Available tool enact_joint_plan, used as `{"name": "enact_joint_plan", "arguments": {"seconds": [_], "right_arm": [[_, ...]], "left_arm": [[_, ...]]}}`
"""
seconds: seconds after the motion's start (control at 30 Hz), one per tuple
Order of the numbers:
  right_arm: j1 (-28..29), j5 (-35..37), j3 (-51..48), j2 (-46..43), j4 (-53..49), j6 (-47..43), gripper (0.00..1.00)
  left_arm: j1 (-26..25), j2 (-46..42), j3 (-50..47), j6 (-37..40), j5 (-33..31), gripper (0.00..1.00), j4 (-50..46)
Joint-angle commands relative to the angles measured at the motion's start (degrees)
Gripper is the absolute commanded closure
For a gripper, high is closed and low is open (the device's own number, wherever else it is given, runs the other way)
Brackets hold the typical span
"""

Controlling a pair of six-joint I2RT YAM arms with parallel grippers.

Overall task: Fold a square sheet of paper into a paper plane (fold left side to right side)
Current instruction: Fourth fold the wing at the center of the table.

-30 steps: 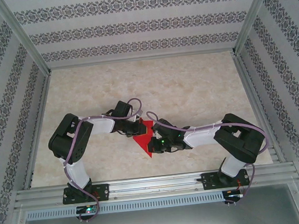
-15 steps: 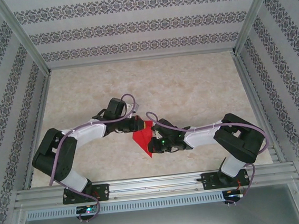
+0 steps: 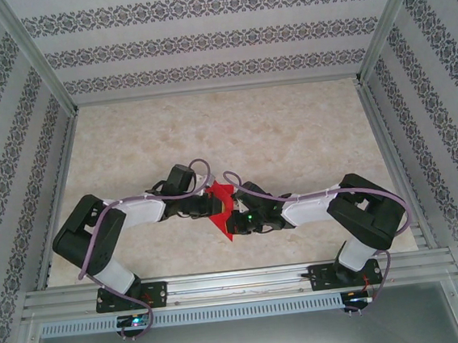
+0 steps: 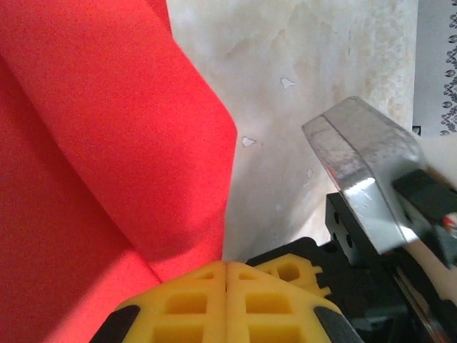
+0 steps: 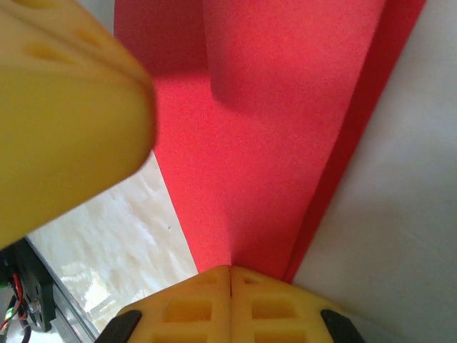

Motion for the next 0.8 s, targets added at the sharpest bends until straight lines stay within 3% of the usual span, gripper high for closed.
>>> {"name": "enact_joint_plan", "arguments": {"seconds": [0.0,0.37,0.6,0.77], "right_arm": [[-0.67,4.26,-1.63,3.78,-10.51,-2.02,1.0],[-0.45,4.51,-0.81,4.15,-12.84,-2.37,1.0],[0.16,5.21,1.0,4.57,-17.27,-3.53,1.0],[0.32,4.71,1.09,5.32,-17.47,-3.67,1.0]], "left_arm": [[-1.04,1.39,-0.08,-1.23,1.04,1.0,4.11],[-1.68,5.15,0.97,-0.84,-1.04,1.0,4.41],[-1.6,7.17,3.97,2.99,-8.06,1.0,-4.65],[-0.98,8.5,4.48,3.21,-9.2,1.0,-4.75]]}}
